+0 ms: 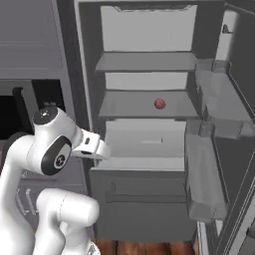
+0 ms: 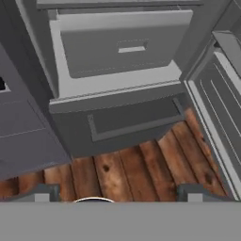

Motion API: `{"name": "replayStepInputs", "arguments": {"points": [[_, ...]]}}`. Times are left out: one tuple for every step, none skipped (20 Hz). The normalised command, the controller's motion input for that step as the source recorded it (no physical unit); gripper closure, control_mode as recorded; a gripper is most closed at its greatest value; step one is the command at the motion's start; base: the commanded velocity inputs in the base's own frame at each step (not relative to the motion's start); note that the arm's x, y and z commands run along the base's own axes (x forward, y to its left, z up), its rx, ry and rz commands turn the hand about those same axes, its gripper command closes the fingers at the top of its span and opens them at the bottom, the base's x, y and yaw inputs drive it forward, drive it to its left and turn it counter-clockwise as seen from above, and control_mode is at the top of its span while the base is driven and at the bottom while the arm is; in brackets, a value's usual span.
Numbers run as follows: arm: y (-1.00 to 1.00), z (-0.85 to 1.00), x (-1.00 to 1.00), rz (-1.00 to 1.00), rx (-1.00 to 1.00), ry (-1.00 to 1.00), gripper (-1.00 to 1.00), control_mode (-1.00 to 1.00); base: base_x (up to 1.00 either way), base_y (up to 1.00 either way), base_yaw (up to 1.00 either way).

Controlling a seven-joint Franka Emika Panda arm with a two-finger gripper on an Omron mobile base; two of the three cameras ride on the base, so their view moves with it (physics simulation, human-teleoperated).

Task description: Place one onion and one fish in each tupperware on the nearby counter, to pack two identical lunches.

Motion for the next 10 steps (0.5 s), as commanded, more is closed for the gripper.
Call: {"name": "replayStepInputs", "arguments": {"points": [[0.00, 0.00, 0.00, 0.00, 0.00, 0.00, -1.00, 1.00, 0.53, -0.61, 0.00], [0.00, 0.00, 0.00, 0.00, 0.00, 0.00, -1.00, 1.00, 0.54, -0.56, 0.00], [0.00, 0.00, 0.00, 0.00, 0.00, 0.00, -1.00, 1.00, 0.55, -0.51, 0.00], [0.00, 0.00, 0.00, 0.00, 0.00, 0.00, -1.00, 1.00, 0.57, -0.39, 0.00], [0.00, 0.00, 0.00, 0.00, 0.00, 0.00, -1.00, 1.00, 0.60, -0.38, 0.00], [0.00, 0.00, 0.00, 0.00, 0.00, 0.00, -1.00, 1.00, 0.60, -0.39, 0.00], [0.00, 0.00, 0.00, 0.00, 0.00, 0.00, -1.00, 1.00, 0.62, -0.39, 0.00], [0.00, 0.00, 0.00, 0.00, 0.00, 0.00, -1.00, 1.00, 0.65, -0.34, 0.00], [0.00, 0.00, 0.00, 0.00, 0.00, 0.00, -1.00, 1.00, 0.65, -0.31, 0.00], [0.00, 0.00, 0.00, 0.00, 0.00, 0.00, -1.00, 1.00, 0.69, -0.35, 0.00]]}}
